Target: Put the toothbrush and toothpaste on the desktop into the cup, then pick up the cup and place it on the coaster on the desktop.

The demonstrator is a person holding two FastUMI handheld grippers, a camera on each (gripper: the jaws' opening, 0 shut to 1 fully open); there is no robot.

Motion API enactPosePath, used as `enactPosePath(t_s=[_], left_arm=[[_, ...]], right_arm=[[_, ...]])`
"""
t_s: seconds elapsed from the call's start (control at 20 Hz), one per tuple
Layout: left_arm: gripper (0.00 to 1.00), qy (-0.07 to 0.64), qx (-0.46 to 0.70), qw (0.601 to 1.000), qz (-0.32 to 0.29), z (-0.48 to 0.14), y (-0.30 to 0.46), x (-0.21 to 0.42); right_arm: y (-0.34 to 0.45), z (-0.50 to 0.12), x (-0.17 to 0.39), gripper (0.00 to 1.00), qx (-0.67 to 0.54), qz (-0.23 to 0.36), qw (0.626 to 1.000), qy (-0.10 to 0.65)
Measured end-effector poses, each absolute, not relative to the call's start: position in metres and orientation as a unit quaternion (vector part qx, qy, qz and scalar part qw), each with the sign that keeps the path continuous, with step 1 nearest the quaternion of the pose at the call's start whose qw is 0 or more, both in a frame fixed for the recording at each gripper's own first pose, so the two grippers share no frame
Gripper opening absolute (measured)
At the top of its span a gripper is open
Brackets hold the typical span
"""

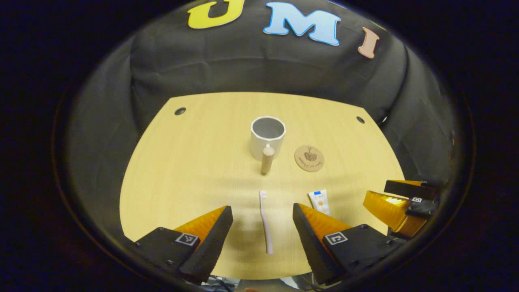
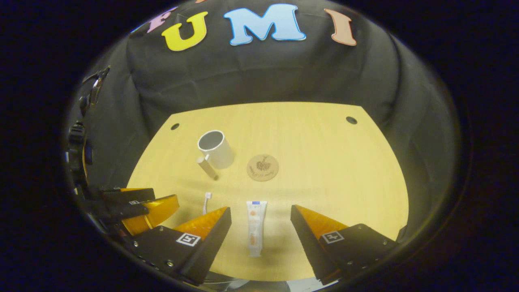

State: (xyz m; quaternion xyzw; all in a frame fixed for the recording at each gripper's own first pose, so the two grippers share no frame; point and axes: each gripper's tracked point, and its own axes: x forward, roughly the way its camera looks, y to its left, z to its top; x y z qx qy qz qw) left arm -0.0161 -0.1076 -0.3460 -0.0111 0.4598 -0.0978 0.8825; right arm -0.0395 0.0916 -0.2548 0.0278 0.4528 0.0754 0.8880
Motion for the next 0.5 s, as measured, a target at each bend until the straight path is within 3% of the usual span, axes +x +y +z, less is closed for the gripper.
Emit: enactPosePath(t_s=[0.05, 0.1, 0.5], left_arm=[[0.93, 0.476, -0.009, 0.874, -0.098, -0.354, -0.108, -0.020], [0.97, 0.493, -0.008, 0.865, -0.098, -0.366, -0.108, -0.024], [0.98, 0.561, 0.002, 0.823, -0.085, -0.437, -0.108, -0.032]], right_arm=[[0.092, -0.267, -0.043, 0.92, 0.030, 0.074, 0.881, 0.467], [0.093, -0.278, -0.046, 0.93, 0.031, 0.073, 0.872, 0.484], [0.089, -0.341, -0.063, 0.91, 0.019, 0.055, 0.821, 0.569]])
